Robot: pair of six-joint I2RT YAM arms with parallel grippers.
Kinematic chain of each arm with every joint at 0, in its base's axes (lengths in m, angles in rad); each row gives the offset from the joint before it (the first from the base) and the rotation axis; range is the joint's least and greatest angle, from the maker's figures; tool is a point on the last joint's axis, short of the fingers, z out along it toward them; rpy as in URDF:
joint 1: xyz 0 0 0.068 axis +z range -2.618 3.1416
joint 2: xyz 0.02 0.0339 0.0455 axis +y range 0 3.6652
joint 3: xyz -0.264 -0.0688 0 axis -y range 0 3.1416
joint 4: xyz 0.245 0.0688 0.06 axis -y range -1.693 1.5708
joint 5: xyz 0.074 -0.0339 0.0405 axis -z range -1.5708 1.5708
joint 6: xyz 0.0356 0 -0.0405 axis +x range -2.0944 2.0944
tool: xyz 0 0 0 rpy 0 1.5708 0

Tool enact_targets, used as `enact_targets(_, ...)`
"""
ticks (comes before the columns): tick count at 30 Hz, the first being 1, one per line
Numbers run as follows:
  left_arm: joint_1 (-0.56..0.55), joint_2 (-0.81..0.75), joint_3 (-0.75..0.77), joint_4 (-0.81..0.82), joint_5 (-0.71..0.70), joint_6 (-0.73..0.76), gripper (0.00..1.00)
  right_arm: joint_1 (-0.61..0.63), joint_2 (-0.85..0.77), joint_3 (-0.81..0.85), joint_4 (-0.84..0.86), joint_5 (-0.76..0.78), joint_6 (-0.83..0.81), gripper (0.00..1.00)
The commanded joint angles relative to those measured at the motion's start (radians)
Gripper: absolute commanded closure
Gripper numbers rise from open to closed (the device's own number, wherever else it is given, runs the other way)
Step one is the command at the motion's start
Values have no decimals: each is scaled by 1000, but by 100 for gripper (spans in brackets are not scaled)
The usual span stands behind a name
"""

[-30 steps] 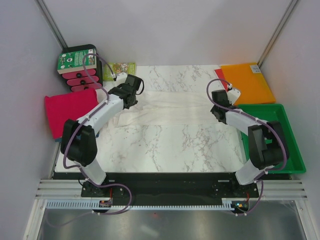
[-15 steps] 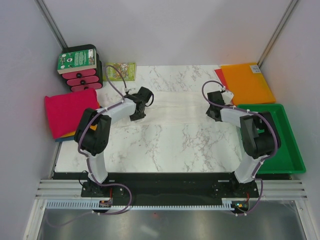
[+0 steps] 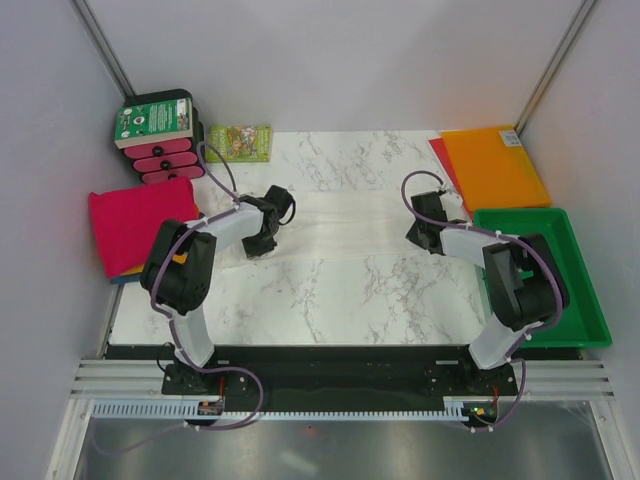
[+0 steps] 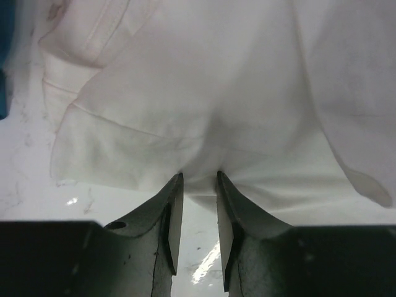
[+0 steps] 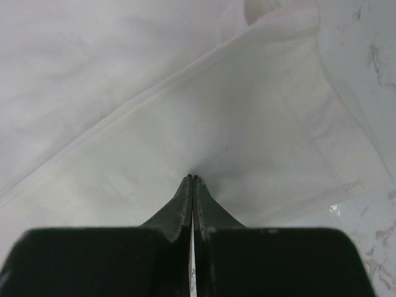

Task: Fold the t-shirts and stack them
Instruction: Fold the tshirt

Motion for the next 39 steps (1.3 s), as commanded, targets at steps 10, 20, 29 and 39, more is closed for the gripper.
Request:
enact_targets(10, 0, -251, -108, -125, -93, -31, 47, 69, -185, -123, -107, -26, -9, 87)
enact_targets(20, -14, -586, -209, 70, 74, 12, 32, 334, -218, 133, -127, -248, -254, 77)
enact_targets(29, -9, -557, -337, 246, 197, 127, 31, 464, -68, 216, -66, -240, -274, 100)
enact_targets(39, 4, -302, -159, 317, 206, 150, 51, 481, -95, 205, -109, -151, -309, 100)
